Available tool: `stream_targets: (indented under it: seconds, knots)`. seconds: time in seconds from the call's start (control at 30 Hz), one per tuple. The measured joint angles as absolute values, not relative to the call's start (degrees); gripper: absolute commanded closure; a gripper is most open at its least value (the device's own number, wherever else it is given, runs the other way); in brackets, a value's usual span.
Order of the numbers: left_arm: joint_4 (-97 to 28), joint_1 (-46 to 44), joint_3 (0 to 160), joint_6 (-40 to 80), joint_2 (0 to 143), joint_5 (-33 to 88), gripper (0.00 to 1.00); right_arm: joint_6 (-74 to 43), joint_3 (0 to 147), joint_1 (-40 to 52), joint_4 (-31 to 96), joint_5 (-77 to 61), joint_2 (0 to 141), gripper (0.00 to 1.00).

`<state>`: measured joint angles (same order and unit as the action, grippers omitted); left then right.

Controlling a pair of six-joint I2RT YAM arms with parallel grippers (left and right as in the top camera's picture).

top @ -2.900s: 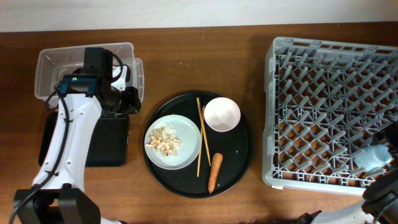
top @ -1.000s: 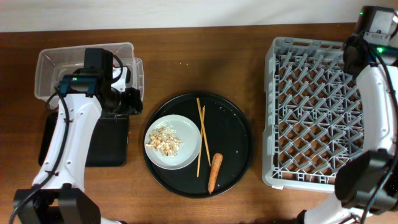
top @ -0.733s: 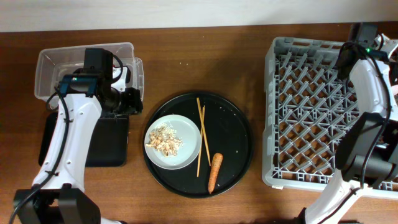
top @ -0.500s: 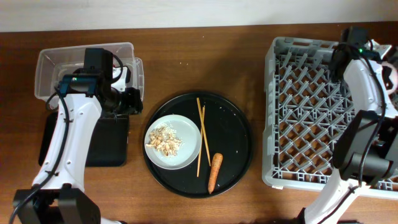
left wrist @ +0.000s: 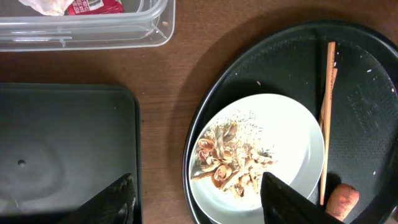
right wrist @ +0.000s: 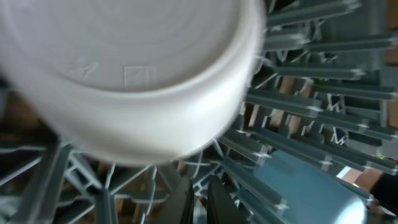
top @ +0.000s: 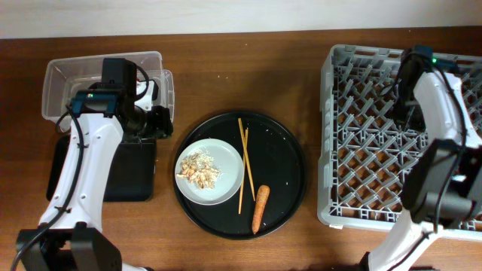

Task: Sort waste into correct bins and load items into the dishwasher rack
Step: 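Place the pink bowl upside down in the dish rack, then grasp the carrot from the tray with the left gripper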

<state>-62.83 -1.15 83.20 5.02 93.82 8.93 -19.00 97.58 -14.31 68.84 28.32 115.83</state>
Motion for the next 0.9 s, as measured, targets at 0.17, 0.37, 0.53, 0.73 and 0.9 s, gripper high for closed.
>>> stream_targets:
  seconds: [0.17, 0.37, 0.53, 0.73, 0.9]
  knots:
    - [-62.81, -1.15, 83.2, 5.06, 93.82, 8.91, 0.24, -6.26, 98.98, -10.55, 71.61, -6.74, 100.84, 0.62]
    - [-63.35, -1.15, 83.2, 5.02, 93.82, 8.95, 0.24, -10.31, 92.47, 18.68, 74.7, -16.62, 100.88, 0.58]
    - [-66.83, -3.9, 83.22, 5.04, 93.82, 8.49, 0.24, -18.63, 84.18, 24.88, 69.8, -11.84, 101.32, 0.56]
    - [-67.96, -22.35, 83.22, 8.14, 93.82, 8.71, 0.24, -12.16, 85.41, 15.31, 71.72, -11.57, 99.44, 0.56]
    - [-67.92, -26.59, 83.22, 12.58, 93.82, 8.99, 0.23, -11.99, 87.29, 11.35, 73.65, -10.37, 99.26, 0.52]
